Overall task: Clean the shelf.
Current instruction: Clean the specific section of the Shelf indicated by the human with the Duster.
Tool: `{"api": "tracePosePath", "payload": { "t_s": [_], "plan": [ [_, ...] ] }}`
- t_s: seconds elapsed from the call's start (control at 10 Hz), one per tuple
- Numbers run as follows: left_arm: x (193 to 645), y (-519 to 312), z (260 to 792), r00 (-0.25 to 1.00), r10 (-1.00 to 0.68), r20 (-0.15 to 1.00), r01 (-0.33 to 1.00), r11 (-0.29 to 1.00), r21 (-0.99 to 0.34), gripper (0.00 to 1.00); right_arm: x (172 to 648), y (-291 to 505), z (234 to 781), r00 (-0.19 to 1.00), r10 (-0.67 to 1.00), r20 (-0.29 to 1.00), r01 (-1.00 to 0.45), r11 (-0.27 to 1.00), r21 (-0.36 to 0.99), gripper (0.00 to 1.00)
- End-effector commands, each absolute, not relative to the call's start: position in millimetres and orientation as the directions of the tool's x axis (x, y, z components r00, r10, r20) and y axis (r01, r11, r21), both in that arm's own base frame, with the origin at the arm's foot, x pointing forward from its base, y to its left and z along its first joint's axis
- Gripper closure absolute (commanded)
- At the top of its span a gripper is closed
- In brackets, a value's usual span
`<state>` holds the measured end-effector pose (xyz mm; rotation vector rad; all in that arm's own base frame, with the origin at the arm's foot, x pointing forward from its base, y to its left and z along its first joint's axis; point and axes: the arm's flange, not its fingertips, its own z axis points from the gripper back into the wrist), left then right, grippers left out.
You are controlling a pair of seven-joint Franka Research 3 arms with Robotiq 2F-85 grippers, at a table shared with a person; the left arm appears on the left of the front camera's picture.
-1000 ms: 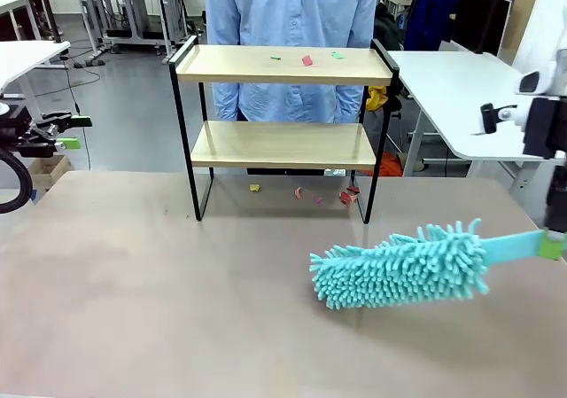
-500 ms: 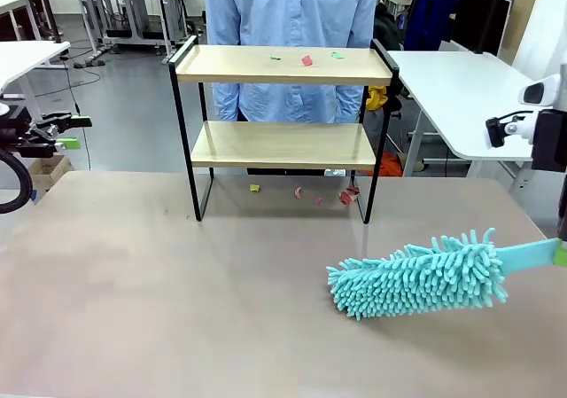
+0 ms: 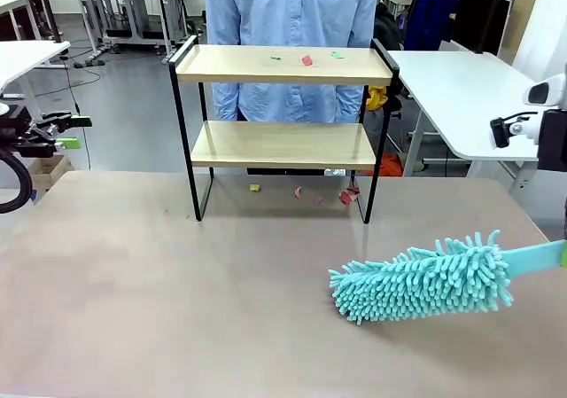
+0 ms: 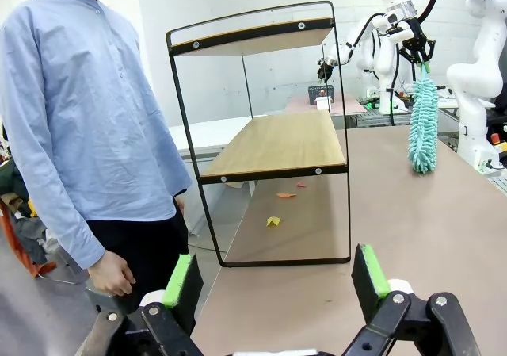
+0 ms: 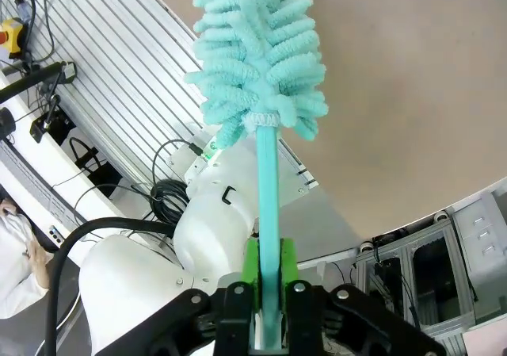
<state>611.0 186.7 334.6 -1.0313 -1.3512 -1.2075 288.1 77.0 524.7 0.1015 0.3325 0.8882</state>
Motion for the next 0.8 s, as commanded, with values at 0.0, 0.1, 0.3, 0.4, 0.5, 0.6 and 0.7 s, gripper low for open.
{"api": "tracePosePath", "payload": {
  "t_s": [0.0,0.1,0.3,0.4,0.5,0.6,0.7],
  "plan": [
    [610.3,185.6,338.2,-0.131,-0.027,0.991,0.982,0.133,0.133,0.00,287.2,76.9,529.2,0.590,0.773,-0.233,-0.736,0.634,0.237,0.87],
    [610.3,185.6,338.2,-0.131,-0.027,0.991,0.982,0.133,0.133,0.00,287.2,76.9,529.2,0.590,0.773,-0.233,-0.736,0.634,0.237,0.87],
    [610.3,185.6,338.2,-0.131,-0.027,0.991,0.982,0.133,0.133,0.00,287.2,76.9,529.2,0.590,0.773,-0.233,-0.736,0.634,0.237,0.87],
    [610.3,185.6,338.2,-0.131,-0.027,0.991,0.982,0.133,0.133,0.00,287.2,76.9,529.2,0.590,0.773,-0.233,-0.736,0.634,0.237,0.87],
    [610.3,185.6,338.2,-0.131,-0.027,0.991,0.982,0.133,0.133,0.00,287.2,76.9,529.2,0.590,0.773,-0.233,-0.736,0.634,0.237,0.87],
    [610.3,185.6,338.2,-0.131,-0.027,0.991,0.982,0.133,0.133,0.00,287.2,76.9,529.2,0.590,0.773,-0.233,-0.736,0.634,0.237,0.87],
    [610.3,185.6,338.2,-0.131,-0.027,0.991,0.982,0.133,0.133,0.00,287.2,76.9,529.2,0.590,0.773,-0.233,-0.736,0.634,0.237,0.87]
  ]
}}
